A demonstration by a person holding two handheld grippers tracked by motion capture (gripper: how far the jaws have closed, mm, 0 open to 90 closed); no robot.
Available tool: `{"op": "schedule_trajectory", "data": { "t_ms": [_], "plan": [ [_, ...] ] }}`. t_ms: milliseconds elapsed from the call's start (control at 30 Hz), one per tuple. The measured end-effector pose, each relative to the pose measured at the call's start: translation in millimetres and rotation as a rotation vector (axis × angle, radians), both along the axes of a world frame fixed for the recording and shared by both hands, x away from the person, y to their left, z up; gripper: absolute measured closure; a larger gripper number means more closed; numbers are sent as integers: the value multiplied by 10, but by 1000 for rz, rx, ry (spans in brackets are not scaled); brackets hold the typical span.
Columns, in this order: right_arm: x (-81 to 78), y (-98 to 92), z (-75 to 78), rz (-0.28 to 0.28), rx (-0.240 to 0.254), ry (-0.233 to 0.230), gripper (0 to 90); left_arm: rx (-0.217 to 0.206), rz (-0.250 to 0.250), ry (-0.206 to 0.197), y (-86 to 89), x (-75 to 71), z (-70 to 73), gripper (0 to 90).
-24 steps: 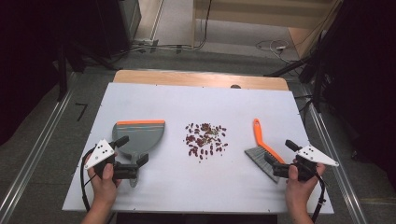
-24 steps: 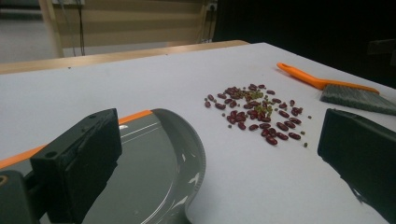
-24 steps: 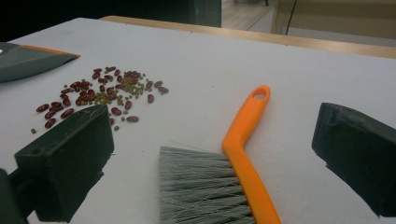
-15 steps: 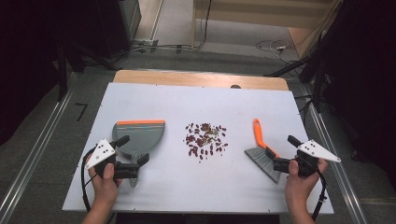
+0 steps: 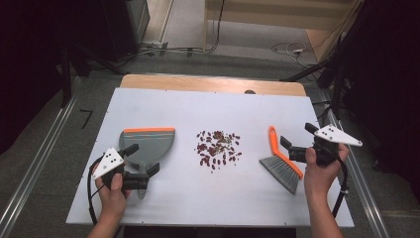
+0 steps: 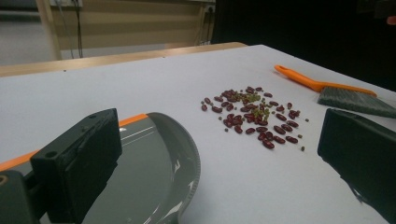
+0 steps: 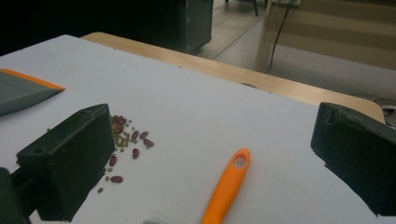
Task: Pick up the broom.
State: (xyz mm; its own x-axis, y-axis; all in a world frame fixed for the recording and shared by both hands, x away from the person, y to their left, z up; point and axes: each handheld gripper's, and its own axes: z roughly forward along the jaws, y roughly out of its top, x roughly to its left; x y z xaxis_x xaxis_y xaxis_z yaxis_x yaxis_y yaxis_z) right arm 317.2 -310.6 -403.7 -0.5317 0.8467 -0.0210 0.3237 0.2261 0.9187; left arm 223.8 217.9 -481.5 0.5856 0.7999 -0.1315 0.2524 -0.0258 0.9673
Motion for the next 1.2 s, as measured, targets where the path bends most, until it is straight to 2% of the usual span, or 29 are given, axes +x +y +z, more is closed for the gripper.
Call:
{"op": "schedule_trajectory", "data": {
  "t_ms": [67, 100, 133, 233, 333, 400, 433, 500, 633, 733, 800, 833, 967, 1033, 1067, 1200],
  "plan": [
    [89, -3, 10, 1, -9, 41, 27, 1, -3, 0, 1, 0, 0, 0],
    [89, -3, 10, 1, -9, 41, 27, 2, -6, 1, 0, -1, -1, 0],
    [196, -21, -26, 15, 7, 96, 48, 2, -12, 2, -5, -4, -2, 0],
    [334, -16, -92, -4, 2, 173, 68, 10, -22, 1, -27, -14, 0, 0],
    [422, 9, -147, -46, 13, 249, 243, 21, -30, 0, -46, -21, 1, 0],
    [458, 0, -196, -13, 51, 311, 389, 21, -30, 2, -40, -25, -1, 0],
    [475, -1, -223, 2, 56, 341, 414, 21, -29, 2, -36, -24, -1, 0],
    [484, 22, -269, -38, 1, 358, 485, 21, -29, 4, -31, -23, -1, 0],
    [495, 82, -352, -91, -99, 384, 492, 21, -30, 5, -30, -19, -4, 0],
    [517, 115, -407, -95, -118, 430, 468, 23, -33, 5, -35, -16, -6, 0],
    [524, 124, -426, -97, -128, 440, 477, 20, -33, 5, -37, -13, -8, 0],
    [540, 123, -469, -105, -135, 461, 500, 19, -34, 5, -38, -12, -9, 0],
    [538, 140, -536, -99, -168, 483, 572, 23, -33, 4, -30, -11, -9, 0],
    [538, 150, -555, -95, -173, 490, 578, 23, -33, 4, -30, -10, -9, 0],
    [540, 190, -599, -100, -179, 523, 593, 22, -33, 5, -34, -9, -11, 0],
    [549, 235, -659, -117, -199, 561, 609, 18, -35, 5, -39, -12, -9, 0]
  ]
}}
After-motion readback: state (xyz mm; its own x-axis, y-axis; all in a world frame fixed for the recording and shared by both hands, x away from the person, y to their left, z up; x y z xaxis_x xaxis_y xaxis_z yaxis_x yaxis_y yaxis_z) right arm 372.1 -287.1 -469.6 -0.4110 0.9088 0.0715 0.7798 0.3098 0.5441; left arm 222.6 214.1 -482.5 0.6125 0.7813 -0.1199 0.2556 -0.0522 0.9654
